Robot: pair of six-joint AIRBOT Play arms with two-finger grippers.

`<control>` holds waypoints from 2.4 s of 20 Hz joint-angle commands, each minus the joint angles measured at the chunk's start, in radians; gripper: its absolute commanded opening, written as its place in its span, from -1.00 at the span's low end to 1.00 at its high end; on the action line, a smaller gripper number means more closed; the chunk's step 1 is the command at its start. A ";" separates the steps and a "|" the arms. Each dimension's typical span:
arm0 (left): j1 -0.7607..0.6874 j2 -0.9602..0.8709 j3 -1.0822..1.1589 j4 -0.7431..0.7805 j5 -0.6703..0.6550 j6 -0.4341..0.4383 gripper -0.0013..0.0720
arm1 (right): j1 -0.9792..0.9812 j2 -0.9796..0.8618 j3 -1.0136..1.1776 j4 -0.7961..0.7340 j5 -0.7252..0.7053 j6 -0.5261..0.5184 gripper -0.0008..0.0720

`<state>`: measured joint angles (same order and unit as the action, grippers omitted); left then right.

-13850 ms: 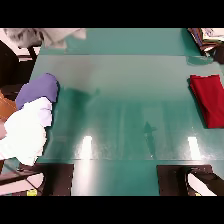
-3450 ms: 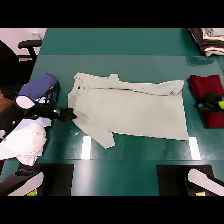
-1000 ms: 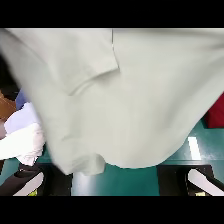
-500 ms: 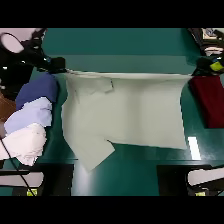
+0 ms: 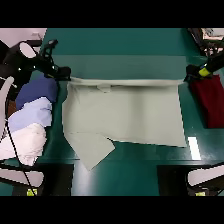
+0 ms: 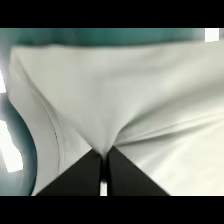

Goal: Fold the shirts.

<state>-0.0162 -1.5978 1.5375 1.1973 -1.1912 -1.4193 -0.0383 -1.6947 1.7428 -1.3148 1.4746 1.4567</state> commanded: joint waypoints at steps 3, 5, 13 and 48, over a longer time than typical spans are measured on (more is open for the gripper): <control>0.000 -0.003 -0.161 0.004 -0.011 -0.020 -0.85 | 0.033 0.107 -0.306 0.015 -0.127 -0.002 -0.93; 0.001 -0.003 -0.183 0.004 -0.006 -0.022 0.43 | 0.041 0.108 -0.336 0.044 -0.132 -0.003 -0.59; 0.000 0.410 -0.542 0.101 -0.064 -0.077 0.35 | -0.045 0.383 -0.468 0.093 -0.069 -0.025 0.06; 0.000 0.780 -1.052 -0.268 0.005 -0.047 -0.90 | -0.513 0.503 -1.162 0.097 -0.015 -0.115 0.09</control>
<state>-0.0162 -0.8181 0.4671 0.9203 -1.1790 -1.4750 -0.4988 -1.1580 0.6842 -1.2312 1.4864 1.3514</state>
